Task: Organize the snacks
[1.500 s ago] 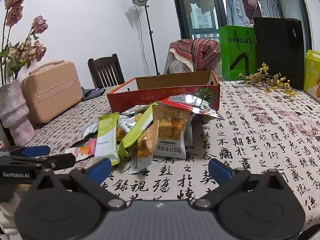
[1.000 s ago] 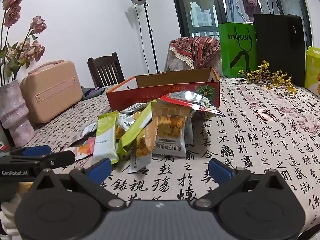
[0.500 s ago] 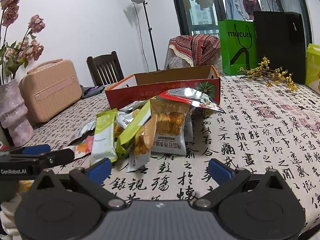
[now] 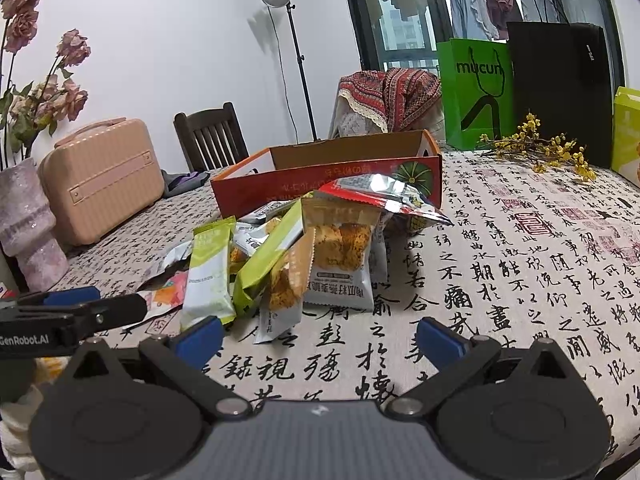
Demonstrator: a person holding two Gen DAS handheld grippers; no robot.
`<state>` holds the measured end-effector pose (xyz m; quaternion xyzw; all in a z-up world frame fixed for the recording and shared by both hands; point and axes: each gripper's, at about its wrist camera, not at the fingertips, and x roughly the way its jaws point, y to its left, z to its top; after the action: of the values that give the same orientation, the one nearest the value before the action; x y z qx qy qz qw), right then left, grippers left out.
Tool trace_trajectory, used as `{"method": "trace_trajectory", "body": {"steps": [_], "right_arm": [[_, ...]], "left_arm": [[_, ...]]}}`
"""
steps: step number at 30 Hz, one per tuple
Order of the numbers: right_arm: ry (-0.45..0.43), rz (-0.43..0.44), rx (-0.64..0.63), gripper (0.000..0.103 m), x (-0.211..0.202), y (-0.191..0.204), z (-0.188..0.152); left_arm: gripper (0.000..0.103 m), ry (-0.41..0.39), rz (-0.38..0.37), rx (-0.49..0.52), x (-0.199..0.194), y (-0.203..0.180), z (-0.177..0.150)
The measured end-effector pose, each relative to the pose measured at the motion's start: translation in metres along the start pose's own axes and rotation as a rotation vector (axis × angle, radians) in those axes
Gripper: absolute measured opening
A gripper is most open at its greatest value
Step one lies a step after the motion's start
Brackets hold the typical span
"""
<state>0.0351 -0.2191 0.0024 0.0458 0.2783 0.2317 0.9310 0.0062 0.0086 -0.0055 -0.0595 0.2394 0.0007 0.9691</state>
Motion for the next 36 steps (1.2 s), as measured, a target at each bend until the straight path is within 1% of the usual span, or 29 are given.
{"method": "trace_trajectory", "body": {"steps": [36], "right_arm": [[0.008, -0.003, 0.006, 0.103, 0.007, -0.0042, 0.0029]], "left_arm": [[0.103, -0.01, 0.002, 0.002, 0.0018, 0.0018, 0.0026]]}}
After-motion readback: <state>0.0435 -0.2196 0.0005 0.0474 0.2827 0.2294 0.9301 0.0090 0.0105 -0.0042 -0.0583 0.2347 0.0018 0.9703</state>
